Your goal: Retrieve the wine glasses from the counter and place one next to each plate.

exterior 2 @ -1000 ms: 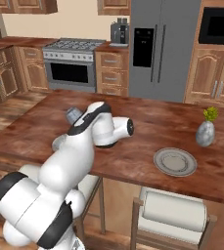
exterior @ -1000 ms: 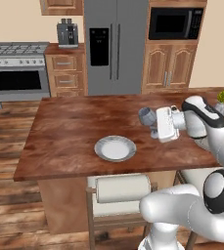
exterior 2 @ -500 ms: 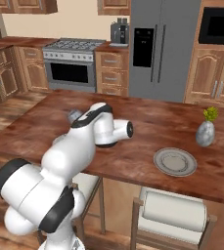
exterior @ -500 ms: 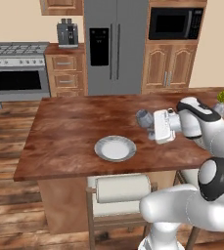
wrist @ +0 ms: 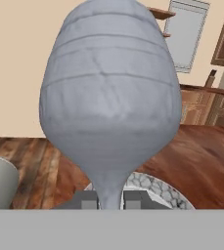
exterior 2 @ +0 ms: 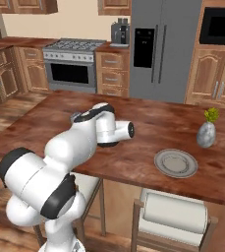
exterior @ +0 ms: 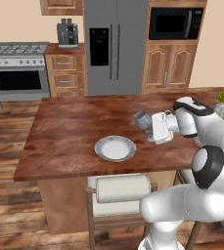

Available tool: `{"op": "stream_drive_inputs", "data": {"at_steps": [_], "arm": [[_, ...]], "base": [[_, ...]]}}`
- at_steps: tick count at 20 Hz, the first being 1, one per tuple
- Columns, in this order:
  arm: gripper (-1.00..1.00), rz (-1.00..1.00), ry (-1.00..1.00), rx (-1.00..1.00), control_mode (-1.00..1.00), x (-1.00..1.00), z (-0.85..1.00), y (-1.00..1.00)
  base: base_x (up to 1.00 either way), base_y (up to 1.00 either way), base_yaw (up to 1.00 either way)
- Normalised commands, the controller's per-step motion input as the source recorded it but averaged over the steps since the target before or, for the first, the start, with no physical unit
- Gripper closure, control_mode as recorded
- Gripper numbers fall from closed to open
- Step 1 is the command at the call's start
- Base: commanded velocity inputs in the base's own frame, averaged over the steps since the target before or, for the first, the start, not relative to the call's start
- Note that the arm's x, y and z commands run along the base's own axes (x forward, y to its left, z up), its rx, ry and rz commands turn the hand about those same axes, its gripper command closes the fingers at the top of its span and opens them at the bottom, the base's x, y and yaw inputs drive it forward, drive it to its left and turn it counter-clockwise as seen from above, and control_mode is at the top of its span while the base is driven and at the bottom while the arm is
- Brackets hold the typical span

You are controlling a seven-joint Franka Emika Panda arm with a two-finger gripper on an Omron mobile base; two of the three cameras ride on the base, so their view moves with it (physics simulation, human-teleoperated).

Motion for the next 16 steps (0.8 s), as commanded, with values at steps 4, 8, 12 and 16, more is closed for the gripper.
{"op": "stream_drive_inputs", "data": {"at_steps": [4, 8, 12, 16], "arm": [[1.00, 0.00, 0.00, 0.00, -1.00, 0.00, -0.16, 0.00], [1.00, 0.00, 0.00, 0.00, -1.00, 0.00, -0.21, 0.00], [1.00, 0.00, 0.00, 0.04, -1.00, 0.00, -0.22, 0.00], [1.00, 0.00, 0.03, 0.01, -1.00, 0.00, -0.25, 0.00]], "base": [[0.00, 0.00, 0.00], [0.00, 0.00, 0.00], [0.00, 0.00, 0.00], [0.00, 0.00, 0.00]]}}
